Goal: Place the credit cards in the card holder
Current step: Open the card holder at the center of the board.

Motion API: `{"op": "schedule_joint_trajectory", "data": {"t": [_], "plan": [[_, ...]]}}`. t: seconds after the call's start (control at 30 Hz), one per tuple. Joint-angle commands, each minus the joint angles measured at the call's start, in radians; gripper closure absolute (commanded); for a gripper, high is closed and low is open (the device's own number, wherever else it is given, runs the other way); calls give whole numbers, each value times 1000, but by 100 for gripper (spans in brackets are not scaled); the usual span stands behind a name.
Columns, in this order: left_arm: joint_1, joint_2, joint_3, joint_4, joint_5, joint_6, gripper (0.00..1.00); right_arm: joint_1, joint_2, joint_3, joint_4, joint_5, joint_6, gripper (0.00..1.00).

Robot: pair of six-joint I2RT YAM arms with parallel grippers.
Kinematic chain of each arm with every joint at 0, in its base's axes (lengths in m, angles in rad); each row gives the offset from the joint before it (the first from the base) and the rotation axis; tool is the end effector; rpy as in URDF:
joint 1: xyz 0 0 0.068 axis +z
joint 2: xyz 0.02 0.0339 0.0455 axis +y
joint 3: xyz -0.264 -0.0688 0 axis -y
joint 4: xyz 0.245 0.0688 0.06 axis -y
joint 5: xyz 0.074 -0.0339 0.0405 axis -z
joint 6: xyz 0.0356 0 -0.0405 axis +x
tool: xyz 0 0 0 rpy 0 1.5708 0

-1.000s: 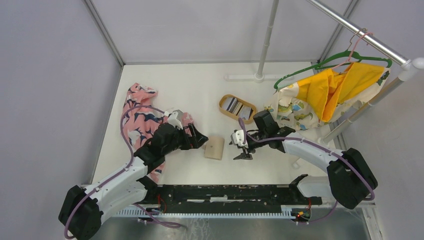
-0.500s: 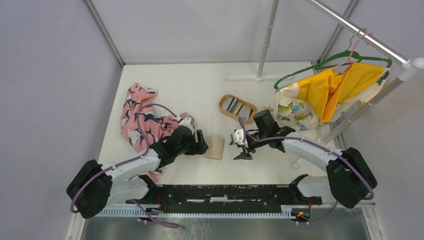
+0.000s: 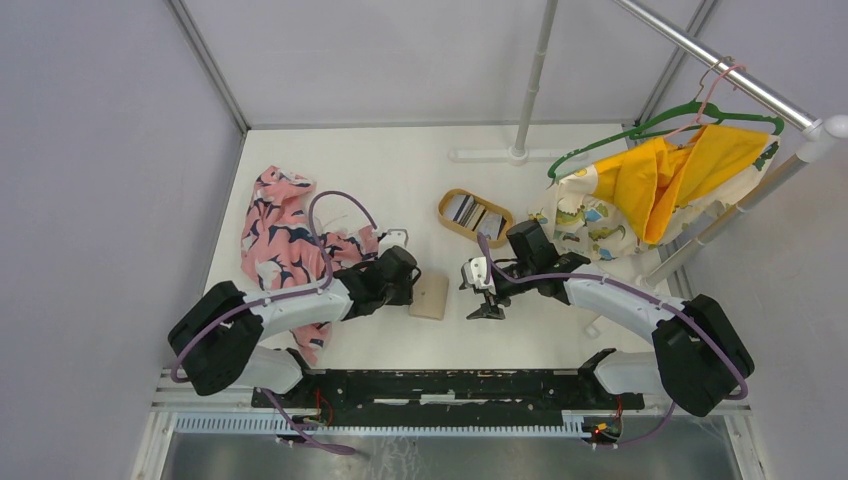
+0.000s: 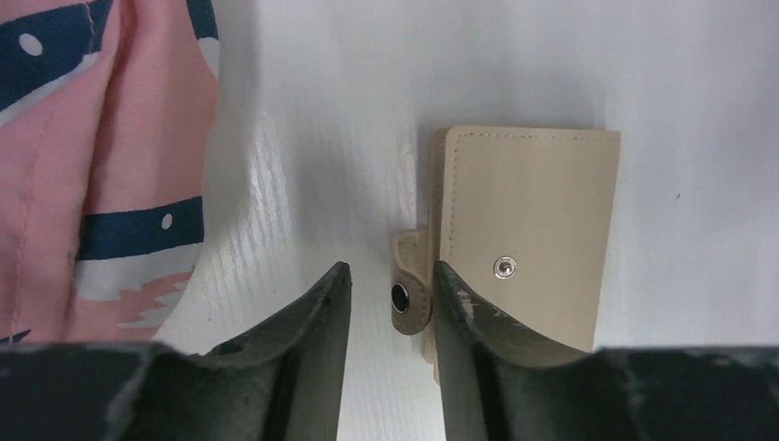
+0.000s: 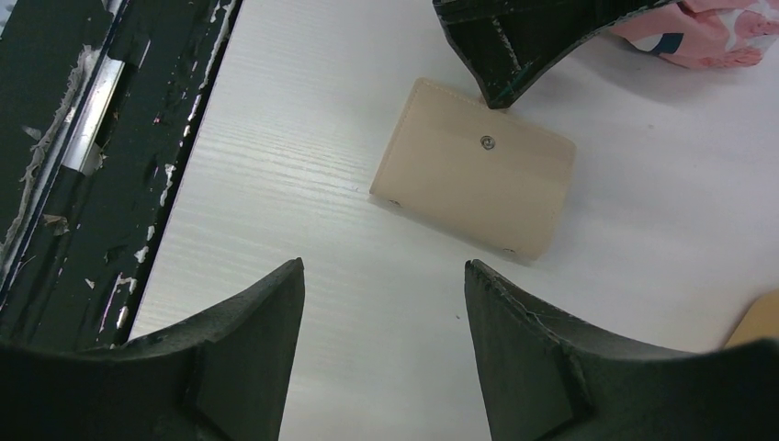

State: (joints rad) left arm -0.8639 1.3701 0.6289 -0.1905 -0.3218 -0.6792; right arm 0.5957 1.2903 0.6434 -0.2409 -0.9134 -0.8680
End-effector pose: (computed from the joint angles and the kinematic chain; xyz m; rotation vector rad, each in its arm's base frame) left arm 0.1728 -0.1850 0.1645 0.0950 2.4547 -0.2805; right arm 0.1820 0.1574 0.1931 -1.7449 1.3712 0.9588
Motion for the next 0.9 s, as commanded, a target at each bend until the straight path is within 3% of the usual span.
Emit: {"op": "schedule_joint_trajectory", "data": {"t": [0.0, 0.3, 0.43, 0.6, 0.73, 0.87], "plan": [[-3, 11, 31, 30, -17, 0, 59, 5, -19, 22, 43, 7, 15, 30], [-5, -26, 17, 52, 7, 16, 98, 6, -4, 18, 46, 4, 21, 30], [-14, -97, -3, 74, 34, 2, 98, 4, -2, 7, 75, 1, 54, 30], [-31, -207, -72, 180, 109, -62, 98, 26, -3, -61, 283, 61, 265, 30], [-42, -237, -90, 232, 137, -84, 98, 33, 45, -63, 338, 108, 375, 30], [-53, -239, -97, 274, 163, -93, 98, 35, 90, -65, 376, 117, 471, 23]]}}
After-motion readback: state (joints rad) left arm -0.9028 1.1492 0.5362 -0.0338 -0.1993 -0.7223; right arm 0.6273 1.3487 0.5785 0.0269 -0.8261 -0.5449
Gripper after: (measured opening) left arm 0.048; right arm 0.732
